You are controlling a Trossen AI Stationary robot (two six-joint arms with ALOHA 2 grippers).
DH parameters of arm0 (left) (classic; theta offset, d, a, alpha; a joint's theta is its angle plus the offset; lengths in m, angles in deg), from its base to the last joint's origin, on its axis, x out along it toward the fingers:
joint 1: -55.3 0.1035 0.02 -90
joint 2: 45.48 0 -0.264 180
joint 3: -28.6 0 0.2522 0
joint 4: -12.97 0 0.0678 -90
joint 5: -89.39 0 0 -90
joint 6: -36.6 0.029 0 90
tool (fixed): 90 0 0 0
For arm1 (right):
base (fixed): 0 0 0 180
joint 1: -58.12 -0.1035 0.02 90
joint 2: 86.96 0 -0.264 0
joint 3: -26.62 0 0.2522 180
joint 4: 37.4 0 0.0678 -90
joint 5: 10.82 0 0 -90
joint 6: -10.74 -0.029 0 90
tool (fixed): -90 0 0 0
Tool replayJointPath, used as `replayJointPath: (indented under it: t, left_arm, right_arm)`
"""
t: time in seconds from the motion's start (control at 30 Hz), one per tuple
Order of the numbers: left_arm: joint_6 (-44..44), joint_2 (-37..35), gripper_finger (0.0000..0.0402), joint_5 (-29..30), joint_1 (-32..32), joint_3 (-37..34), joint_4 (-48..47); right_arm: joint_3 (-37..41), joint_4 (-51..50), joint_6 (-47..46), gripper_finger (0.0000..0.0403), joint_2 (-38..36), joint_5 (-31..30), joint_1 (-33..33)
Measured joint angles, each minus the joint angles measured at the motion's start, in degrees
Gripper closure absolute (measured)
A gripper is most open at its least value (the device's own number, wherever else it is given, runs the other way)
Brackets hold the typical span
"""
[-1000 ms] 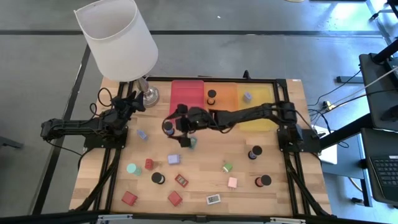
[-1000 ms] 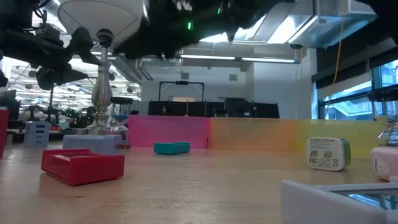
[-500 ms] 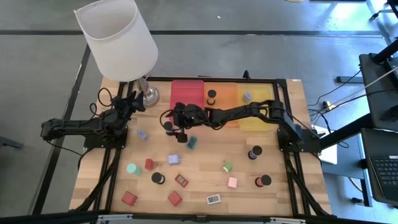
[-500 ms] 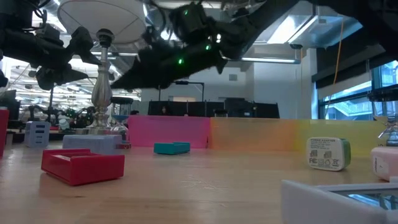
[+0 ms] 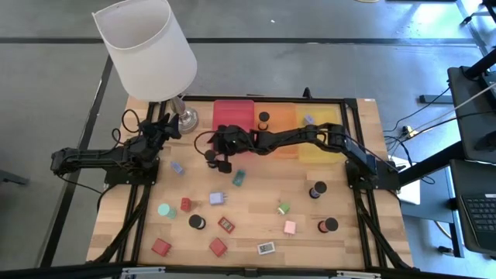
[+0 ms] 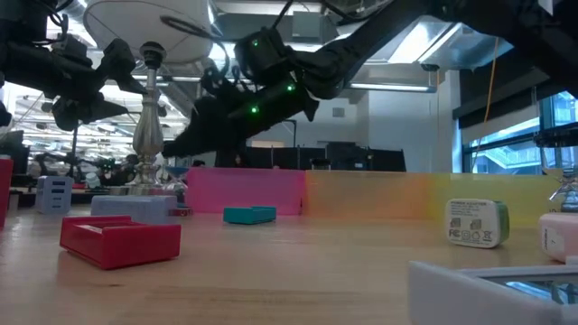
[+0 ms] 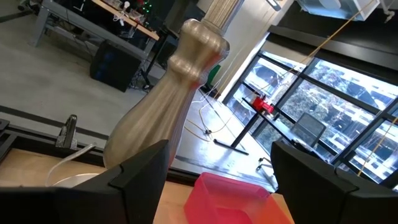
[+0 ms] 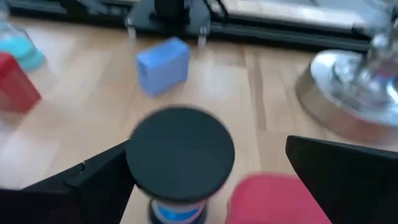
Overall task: Pick & Place Office items
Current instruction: Put the top blue hourglass into the orange bin
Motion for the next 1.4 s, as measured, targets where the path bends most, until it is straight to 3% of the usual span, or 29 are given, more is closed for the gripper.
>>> replayJointPath:
  t: [0.27, 0.8, 1.1, 1.4]
  left_arm:
    - [0.0, 0.0, 0.0125, 0.0, 0.0, 0.0, 0.0]
    - [0.0, 0.0, 0.0125, 0.0, 0.0, 0.0, 0.0]
    - [0.0, 0.0, 0.0125, 0.0, 0.0, 0.0, 0.0]
    - [0.0, 0.0, 0.0125, 0.0, 0.0, 0.0, 0.0]
  right_arm:
    - [0.0, -2.9, 0.3, 0.003, 0.0, 0.0, -0.1]
    - [0.0, -3.2, -8.5, 0.0237, -0.3, 9.8, -0.2]
    - [0.0, -2.6, -7.8, 0.0223, -5.7, 8.5, -0.6]
    - [0.0, -5.9, -10.1, 0.0235, -13.4, 7.0, 1.1]
